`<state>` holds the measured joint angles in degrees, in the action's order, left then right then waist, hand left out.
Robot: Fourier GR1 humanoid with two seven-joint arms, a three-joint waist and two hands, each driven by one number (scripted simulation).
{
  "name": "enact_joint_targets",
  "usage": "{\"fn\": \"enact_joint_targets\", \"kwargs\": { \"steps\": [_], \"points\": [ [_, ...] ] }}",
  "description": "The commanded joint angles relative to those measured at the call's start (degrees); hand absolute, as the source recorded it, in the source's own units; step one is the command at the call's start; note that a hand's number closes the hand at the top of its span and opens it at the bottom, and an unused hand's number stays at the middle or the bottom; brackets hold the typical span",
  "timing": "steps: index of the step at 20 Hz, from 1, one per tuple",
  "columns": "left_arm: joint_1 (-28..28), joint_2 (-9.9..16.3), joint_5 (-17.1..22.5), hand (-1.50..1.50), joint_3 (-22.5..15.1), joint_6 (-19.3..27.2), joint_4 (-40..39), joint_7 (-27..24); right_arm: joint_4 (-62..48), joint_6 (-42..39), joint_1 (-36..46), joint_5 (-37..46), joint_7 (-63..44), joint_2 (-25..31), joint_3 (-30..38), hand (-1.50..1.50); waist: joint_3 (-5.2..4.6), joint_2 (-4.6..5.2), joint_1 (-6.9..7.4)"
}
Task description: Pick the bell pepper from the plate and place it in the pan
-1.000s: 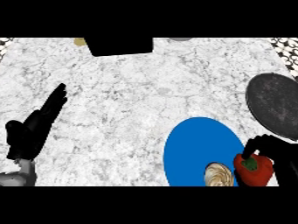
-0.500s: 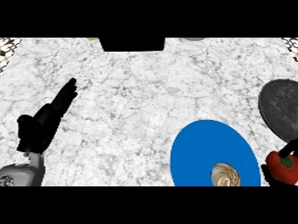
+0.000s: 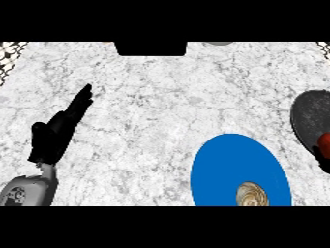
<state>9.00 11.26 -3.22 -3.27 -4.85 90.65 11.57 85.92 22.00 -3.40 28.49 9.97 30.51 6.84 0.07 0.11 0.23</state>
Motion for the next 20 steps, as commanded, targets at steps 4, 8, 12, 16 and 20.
{"fn": "enact_joint_targets", "kwargs": {
  "steps": [4,8,12,16,20],
  "points": [
    [-3.0,-0.4,-1.8,0.00,-0.5,-0.5,1.0,-2.2,-25.8,-0.2,14.8,-2.8,13.6,1.9,6.3,1.50,0.00,0.12,0.61],
    [0.8,-1.4,-0.7,0.00,0.1,-0.7,1.9,3.2,-40.7,2.2,23.1,-1.8,20.1,2.4,8.6,1.50,0.02,0.14,0.73],
    [5.7,-2.7,-1.1,0.00,1.2,-0.1,-2.2,4.0,-48.9,1.9,26.5,-2.0,26.1,4.0,10.3,1.50,0.00,0.15,0.19],
    [1.1,0.2,0.4,0.00,3.2,-4.1,-1.1,-0.8,-59.0,4.6,34.7,-0.4,27.7,3.3,10.5,1.50,0.00,0.20,0.74],
    [0.1,-1.9,-1.5,0.00,-0.1,-2.2,1.6,0.8,-66.5,-5.4,35.0,4.1,12.7,9.1,7.3,-1.50,0.11,0.77,2.62]
  ]
}}
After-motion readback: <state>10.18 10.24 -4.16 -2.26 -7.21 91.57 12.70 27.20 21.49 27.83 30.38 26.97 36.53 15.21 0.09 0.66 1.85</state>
